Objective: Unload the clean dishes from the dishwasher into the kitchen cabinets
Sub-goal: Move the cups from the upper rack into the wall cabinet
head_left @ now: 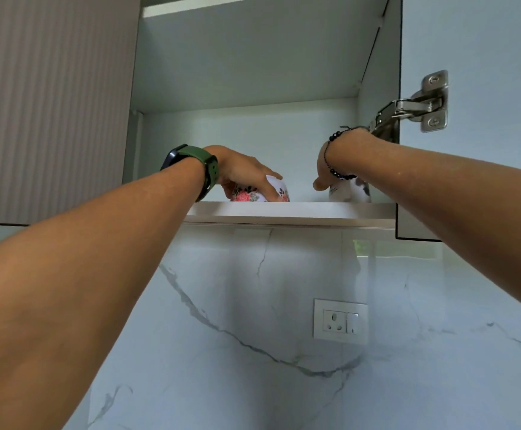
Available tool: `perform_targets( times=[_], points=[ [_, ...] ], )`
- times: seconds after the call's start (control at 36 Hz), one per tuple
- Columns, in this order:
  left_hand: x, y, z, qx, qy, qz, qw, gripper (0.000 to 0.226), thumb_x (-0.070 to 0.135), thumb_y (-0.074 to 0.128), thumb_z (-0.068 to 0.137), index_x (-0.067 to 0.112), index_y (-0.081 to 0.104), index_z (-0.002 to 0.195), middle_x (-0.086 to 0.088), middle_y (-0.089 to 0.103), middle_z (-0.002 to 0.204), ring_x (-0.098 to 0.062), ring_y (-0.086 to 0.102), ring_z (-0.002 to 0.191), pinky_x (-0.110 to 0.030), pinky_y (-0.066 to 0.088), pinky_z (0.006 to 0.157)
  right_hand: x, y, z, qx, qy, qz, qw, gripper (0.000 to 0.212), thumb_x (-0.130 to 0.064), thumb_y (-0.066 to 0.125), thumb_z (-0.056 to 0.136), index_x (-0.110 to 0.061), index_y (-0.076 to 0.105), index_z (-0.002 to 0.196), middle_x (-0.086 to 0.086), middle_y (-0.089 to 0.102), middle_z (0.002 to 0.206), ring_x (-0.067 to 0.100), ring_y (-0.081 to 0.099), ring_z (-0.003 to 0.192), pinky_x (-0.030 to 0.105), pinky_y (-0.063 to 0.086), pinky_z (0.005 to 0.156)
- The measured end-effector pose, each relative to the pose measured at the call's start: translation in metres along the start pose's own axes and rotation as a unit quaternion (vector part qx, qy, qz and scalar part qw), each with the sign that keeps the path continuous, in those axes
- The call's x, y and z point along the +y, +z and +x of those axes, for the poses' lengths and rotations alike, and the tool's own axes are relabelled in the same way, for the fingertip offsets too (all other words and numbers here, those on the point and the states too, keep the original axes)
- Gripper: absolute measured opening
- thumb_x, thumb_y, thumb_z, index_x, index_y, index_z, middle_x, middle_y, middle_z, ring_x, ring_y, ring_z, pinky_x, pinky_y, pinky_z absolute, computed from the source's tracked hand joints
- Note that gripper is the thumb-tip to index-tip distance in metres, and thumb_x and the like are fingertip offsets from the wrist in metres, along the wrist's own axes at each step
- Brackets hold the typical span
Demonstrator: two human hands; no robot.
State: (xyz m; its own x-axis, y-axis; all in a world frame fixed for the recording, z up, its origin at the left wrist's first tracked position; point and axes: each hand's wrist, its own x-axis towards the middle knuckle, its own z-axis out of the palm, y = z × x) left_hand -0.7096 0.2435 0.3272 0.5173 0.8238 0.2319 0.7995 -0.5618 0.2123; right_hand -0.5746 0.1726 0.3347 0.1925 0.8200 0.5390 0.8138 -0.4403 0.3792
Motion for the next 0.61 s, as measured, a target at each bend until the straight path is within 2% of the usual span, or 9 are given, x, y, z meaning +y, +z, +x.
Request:
perform_targets(
  times=[0.08, 0.14, 0.19, 0.28, 0.33, 0.39, 0.44, 0.53, 0.61],
  points=[
    [-0.001, 0.003, -0.004, 0.008, 0.01, -0.026, 1.0, 0.031, 0.031, 0.061, 0.087, 0.034, 0.052, 0.117, -0.004, 0.056, 0.117, -0.019, 0.054, 0.083, -0.029, 0.047, 0.07, 0.0, -0.004, 0.0, -0.005, -0.001, 0.001, 1.0, 0.055, -0.051, 0.037, 0.095, -0.008, 0.045, 0.129, 0.007, 0.055, 0.096, 0.028, 0.051, 0.118, 0.038, 0.042, 0.092],
    [-0.001, 0.005, -0.006, 0.022, 0.016, -0.025, 0.999, 0.041, 0.032, 0.06, 0.088, 0.029, 0.05, 0.128, -0.001, 0.055, 0.108, -0.015, 0.052, 0.077, -0.024, 0.044, 0.063, -0.001, -0.008, 0.002, 0.025, -0.001, 0.007, 1.0, 0.056, -0.05, 0.033, 0.096, -0.011, 0.041, 0.136, 0.009, 0.05, 0.129, 0.03, 0.046, 0.123, 0.041, 0.039, 0.098],
    [-0.003, 0.006, -0.006, 0.039, 0.015, -0.023, 0.999, 0.051, 0.037, 0.06, 0.087, 0.028, 0.044, 0.134, 0.0, 0.053, 0.108, -0.014, 0.052, 0.079, -0.023, 0.044, 0.064, -0.001, -0.015, 0.003, 0.067, -0.006, 0.035, 0.997, 0.05, -0.044, 0.032, 0.097, -0.012, 0.044, 0.135, 0.01, 0.046, 0.135, 0.03, 0.046, 0.123, 0.039, 0.039, 0.098],
    [-0.007, 0.008, -0.005, 0.052, 0.004, -0.01, 0.999, 0.068, 0.052, 0.057, 0.084, 0.031, 0.029, 0.143, 0.001, 0.047, 0.13, -0.02, 0.052, 0.107, -0.031, 0.05, 0.088, 0.001, -0.027, -0.003, 0.114, -0.025, 0.052, 0.992, 0.041, -0.032, 0.035, 0.097, -0.009, 0.049, 0.128, 0.013, 0.049, 0.131, 0.031, 0.05, 0.116, 0.037, 0.042, 0.095],
    [-0.009, 0.007, -0.007, 0.056, 0.002, -0.011, 0.998, 0.081, 0.061, 0.056, 0.08, 0.034, 0.017, 0.147, 0.003, 0.031, 0.148, -0.023, 0.039, 0.129, -0.039, 0.038, 0.107, 0.005, -0.031, -0.009, 0.132, -0.044, 0.053, 0.989, 0.029, -0.024, 0.035, 0.096, -0.009, 0.053, 0.112, 0.014, 0.051, 0.119, 0.031, 0.051, 0.104, 0.036, 0.043, 0.092],
    [-0.009, 0.006, -0.013, 0.078, 0.019, -0.034, 0.996, 0.089, 0.065, 0.054, 0.077, 0.037, 0.008, 0.148, 0.004, 0.015, 0.156, -0.022, 0.021, 0.141, -0.043, 0.021, 0.116, 0.008, -0.032, -0.017, 0.151, -0.055, 0.064, 0.985, 0.016, -0.019, 0.036, 0.094, -0.009, 0.048, 0.094, 0.013, 0.048, 0.101, 0.03, 0.047, 0.089, 0.034, 0.044, 0.083],
    [-0.007, 0.004, -0.022, 0.121, 0.053, -0.044, 0.99, 0.09, 0.065, 0.052, 0.076, 0.036, 0.007, 0.148, 0.004, 0.009, 0.157, -0.021, 0.014, 0.144, -0.041, 0.015, 0.117, 0.011, -0.029, -0.026, 0.165, -0.069, 0.072, 0.981, 0.016, -0.016, 0.037, 0.093, -0.005, 0.045, 0.084, 0.011, 0.045, 0.087, 0.028, 0.047, 0.076, 0.029, 0.043, 0.07],
    [0.001, 0.005, -0.04, 0.183, 0.115, -0.041, 0.976, 0.077, 0.056, 0.054, 0.084, 0.035, 0.016, 0.147, 0.0, 0.018, 0.154, -0.021, 0.023, 0.14, -0.034, 0.022, 0.112, 0.017, -0.021, -0.042, 0.169, -0.079, 0.07, 0.98, 0.025, -0.016, 0.039, 0.092, -0.007, 0.037, 0.068, 0.006, 0.036, 0.068, 0.023, 0.043, 0.056, 0.023, 0.033, 0.048],
    [0.011, 0.013, -0.055, 0.239, 0.15, 0.025, 0.959, 0.065, 0.045, 0.058, 0.087, 0.03, 0.028, 0.143, -0.003, 0.029, 0.148, -0.02, 0.03, 0.136, -0.026, 0.025, 0.104, 0.021, -0.009, -0.053, 0.16, -0.082, 0.101, 0.978, 0.026, -0.016, 0.043, 0.09, -0.004, 0.035, 0.069, 0.005, 0.038, 0.071, 0.023, 0.043, 0.057, 0.023, 0.034, 0.049]
  ],
)
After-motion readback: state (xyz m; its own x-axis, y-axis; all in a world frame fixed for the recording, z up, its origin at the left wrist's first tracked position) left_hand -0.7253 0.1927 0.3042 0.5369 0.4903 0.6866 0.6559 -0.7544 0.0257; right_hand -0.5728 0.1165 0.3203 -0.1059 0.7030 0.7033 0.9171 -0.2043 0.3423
